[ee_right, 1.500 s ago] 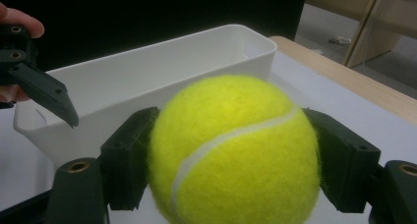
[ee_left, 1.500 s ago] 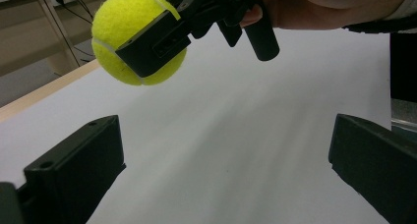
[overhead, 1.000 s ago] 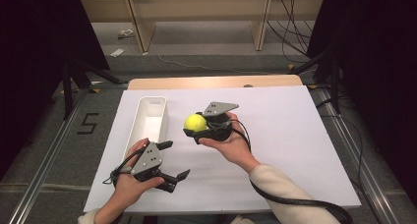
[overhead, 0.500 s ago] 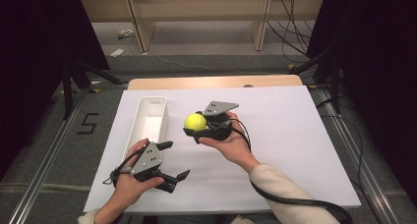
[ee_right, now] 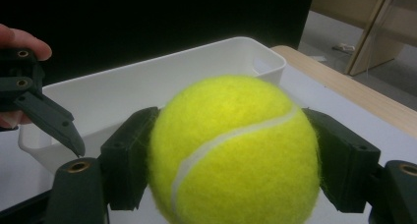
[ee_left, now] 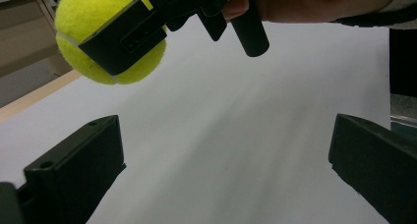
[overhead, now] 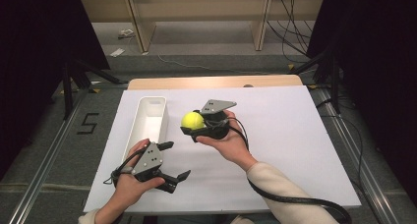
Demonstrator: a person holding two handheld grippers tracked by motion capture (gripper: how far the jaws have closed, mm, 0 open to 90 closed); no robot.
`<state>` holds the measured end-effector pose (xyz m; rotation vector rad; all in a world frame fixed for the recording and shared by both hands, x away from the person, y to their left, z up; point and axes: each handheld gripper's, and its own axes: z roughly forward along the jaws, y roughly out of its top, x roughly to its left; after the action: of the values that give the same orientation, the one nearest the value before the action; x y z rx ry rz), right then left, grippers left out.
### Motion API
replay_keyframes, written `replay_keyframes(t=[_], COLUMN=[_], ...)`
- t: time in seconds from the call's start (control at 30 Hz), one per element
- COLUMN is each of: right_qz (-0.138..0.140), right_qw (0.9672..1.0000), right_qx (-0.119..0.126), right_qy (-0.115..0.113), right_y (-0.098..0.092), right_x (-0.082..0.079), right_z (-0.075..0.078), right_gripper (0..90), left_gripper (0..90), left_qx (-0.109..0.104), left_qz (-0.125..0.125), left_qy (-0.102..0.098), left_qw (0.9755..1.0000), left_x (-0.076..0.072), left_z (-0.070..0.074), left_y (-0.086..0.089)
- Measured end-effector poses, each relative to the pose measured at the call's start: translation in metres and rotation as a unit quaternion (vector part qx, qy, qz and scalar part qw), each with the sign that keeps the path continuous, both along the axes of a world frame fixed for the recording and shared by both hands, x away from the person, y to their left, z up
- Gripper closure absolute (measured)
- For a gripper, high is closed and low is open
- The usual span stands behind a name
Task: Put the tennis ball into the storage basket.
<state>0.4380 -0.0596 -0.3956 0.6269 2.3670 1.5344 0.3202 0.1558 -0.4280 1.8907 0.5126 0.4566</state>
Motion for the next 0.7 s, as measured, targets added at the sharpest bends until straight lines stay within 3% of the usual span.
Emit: replay_keyframes(t=[0.7], right_qz=[0.008], right_qw=[1.0], right_qx=[0.002], right_qy=[-0.003], right_y=[0.0104], right_x=[0.0018], right_z=[0.0073], right_gripper=[26.2], left_gripper=[0.0], left_qx=[0.001], left_qz=[0.0], left_qy=[-0.002], left_qw=[1.0], left_x=[-0.0005], left_z=[0.0004], left_y=[-0.0002])
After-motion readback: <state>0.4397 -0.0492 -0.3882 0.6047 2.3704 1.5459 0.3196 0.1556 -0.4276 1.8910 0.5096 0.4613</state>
